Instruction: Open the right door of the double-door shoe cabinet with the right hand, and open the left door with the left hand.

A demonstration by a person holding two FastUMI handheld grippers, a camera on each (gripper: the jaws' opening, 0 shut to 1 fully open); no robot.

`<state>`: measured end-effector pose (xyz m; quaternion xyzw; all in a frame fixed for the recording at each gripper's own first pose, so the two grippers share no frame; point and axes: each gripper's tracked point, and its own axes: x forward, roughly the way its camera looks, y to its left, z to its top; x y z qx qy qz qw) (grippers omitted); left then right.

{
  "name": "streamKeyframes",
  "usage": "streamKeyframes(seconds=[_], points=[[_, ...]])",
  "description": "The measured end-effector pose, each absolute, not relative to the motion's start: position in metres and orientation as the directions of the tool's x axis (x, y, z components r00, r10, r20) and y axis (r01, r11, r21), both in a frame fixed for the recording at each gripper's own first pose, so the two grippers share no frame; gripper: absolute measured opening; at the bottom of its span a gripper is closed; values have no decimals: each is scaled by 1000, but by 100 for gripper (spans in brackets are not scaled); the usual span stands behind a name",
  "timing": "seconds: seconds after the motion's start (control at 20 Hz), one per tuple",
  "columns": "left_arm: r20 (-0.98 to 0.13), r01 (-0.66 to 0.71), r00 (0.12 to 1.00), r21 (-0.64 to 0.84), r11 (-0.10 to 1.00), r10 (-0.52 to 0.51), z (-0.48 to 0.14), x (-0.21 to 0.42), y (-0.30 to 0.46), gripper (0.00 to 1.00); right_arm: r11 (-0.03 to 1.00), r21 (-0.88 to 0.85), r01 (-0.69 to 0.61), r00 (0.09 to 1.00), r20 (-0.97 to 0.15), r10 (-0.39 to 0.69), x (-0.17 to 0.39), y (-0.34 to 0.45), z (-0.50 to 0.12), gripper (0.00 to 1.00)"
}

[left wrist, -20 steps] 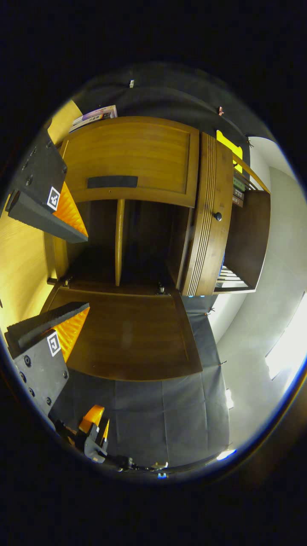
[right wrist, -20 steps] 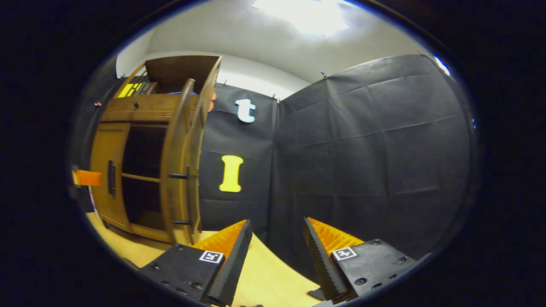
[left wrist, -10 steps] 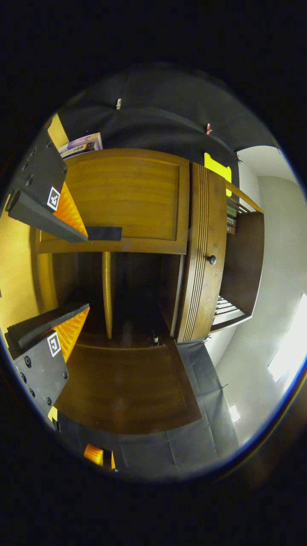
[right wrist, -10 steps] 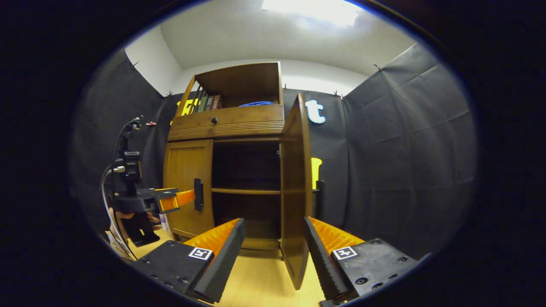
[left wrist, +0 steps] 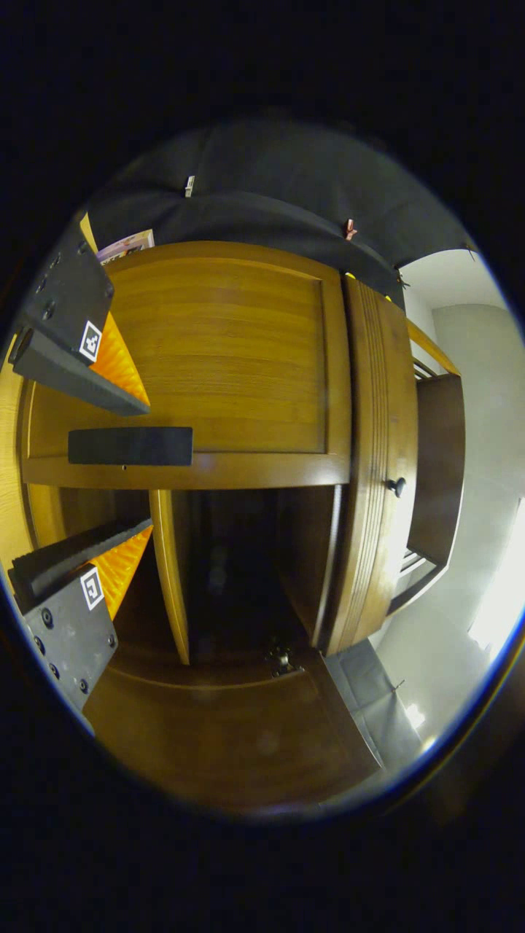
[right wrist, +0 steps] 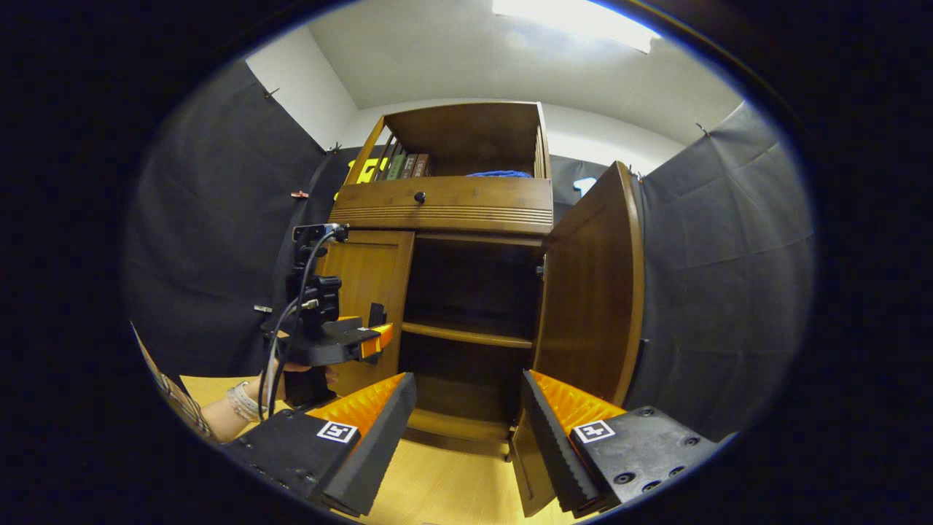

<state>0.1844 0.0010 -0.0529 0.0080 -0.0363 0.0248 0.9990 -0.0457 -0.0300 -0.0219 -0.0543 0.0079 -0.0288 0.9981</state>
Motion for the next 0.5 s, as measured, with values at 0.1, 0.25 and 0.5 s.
streamKeyframes(seconds=[0.1,0.25,0.5], points=[[51,-38,998,-2,999,38,-59,199,2,86,994,-95,50,998,-30,-53,-28,-34,-21,92],[47,-50,998,-14,999,51,-63,210,8,72,993,-100,62,997,-31,-66,-17,-39,-22,92],[70,-50,996,-13,999,51,-58,210,16,36,992,-104,76,997,-4,-77,-12,-39,-18,92]])
